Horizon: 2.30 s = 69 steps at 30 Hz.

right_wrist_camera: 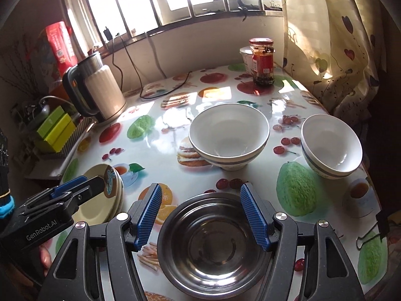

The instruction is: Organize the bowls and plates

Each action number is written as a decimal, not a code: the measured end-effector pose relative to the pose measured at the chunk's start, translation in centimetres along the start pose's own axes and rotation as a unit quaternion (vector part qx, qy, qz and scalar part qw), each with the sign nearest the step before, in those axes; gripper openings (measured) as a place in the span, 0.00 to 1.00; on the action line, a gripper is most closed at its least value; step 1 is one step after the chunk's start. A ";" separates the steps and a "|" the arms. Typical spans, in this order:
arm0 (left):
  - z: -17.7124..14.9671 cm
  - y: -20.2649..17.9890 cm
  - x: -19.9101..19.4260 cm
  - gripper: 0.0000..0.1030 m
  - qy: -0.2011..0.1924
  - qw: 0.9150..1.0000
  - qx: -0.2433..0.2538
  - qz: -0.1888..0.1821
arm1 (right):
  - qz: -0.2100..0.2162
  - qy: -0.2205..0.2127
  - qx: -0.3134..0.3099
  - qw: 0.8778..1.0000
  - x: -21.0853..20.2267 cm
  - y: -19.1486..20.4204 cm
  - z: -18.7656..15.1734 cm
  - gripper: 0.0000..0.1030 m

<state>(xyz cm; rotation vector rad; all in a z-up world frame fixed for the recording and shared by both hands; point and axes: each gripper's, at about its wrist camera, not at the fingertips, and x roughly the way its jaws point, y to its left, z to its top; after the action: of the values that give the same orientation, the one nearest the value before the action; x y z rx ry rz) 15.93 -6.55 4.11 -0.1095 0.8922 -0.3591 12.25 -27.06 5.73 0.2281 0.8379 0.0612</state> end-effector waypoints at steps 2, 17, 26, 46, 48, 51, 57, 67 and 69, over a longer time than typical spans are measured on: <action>0.5 -0.7 0.7 0.49 0.004 1.000 0.001 -0.004 | -0.007 -0.001 0.008 1.000 0.0 -1.0 0.3 0.64; 4.7 -4.3 6.5 0.49 0.030 0.999 0.008 -0.041 | -0.047 -0.001 0.030 0.998 3.1 -6.5 4.0 0.64; 5.7 -5.2 9.5 0.49 0.049 0.998 0.008 -0.040 | -0.041 0.010 0.022 0.999 5.6 -7.1 5.2 0.63; 5.9 -6.0 11.5 0.22 0.063 0.997 0.020 -0.039 | -0.037 0.027 0.011 0.999 8.0 -7.1 6.1 0.21; 5.9 -6.1 11.5 0.21 0.064 0.997 0.020 -0.042 | -0.035 0.026 0.010 0.999 8.1 -7.1 6.0 0.20; 5.9 -6.2 11.5 0.20 0.063 0.997 0.024 -0.041 | -0.029 0.026 0.012 0.999 8.1 -7.1 6.0 0.17; 5.8 -6.3 11.5 0.17 0.062 0.997 0.027 -0.040 | -0.030 0.025 0.011 0.999 8.1 -7.0 6.0 0.17; 5.9 -6.3 11.4 0.17 0.060 0.997 0.026 -0.041 | -0.033 0.023 0.010 0.999 8.1 -7.0 6.0 0.15; 6.0 -6.1 11.2 0.17 0.059 0.997 0.024 -0.042 | -0.033 0.021 0.010 0.999 7.9 -7.2 6.1 0.14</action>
<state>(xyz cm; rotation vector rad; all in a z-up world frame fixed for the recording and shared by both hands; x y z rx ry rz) 25.42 -16.56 1.01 -0.0822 0.9960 -0.4688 21.79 -33.97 2.30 0.2176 0.8878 -0.0037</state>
